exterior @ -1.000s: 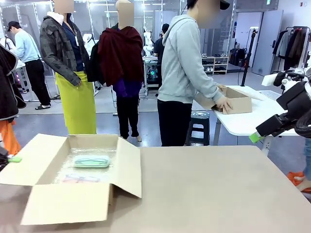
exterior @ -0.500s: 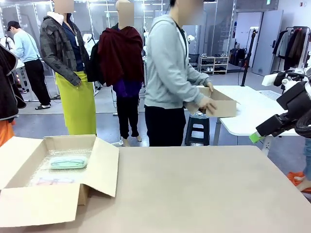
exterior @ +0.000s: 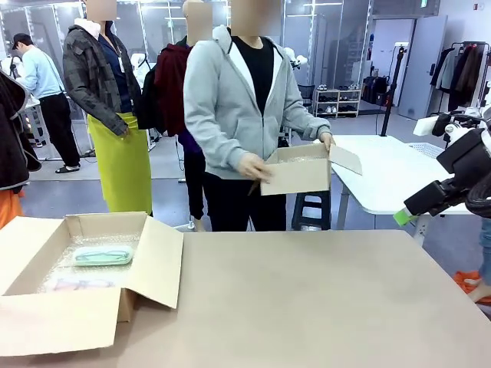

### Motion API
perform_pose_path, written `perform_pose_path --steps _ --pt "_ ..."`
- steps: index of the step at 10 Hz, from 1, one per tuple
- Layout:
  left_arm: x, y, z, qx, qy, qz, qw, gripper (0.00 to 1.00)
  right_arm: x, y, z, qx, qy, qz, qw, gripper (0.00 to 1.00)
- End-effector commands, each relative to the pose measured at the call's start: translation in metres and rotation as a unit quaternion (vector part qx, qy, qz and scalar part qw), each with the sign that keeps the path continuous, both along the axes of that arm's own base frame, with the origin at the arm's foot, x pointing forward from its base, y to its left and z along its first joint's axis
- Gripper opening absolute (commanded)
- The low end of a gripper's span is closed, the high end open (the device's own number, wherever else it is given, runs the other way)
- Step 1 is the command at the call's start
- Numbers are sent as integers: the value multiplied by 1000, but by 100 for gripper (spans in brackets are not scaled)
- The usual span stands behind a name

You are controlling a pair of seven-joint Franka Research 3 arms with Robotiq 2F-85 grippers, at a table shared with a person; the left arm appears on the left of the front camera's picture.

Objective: Pack the glasses set securely to prepare it for shipping.
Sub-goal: Position the Package Box on the left side of the table.

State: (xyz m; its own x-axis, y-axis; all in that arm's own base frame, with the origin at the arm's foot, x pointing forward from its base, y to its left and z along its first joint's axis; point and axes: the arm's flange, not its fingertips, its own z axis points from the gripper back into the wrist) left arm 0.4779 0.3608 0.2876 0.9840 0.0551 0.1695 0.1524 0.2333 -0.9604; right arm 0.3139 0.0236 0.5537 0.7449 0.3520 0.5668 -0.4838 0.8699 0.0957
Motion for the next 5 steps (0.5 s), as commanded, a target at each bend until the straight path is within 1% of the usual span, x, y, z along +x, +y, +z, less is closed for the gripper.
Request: perform_pose_path --steps 1,5 --pt "-4 -4 2 -2 3 0 1000 2 -1 1 0 -1 0 -1 1000 100" --pt "-4 -4 2 -2 3 0 1000 2 -1 1 0 -1 0 -1 1000 100"
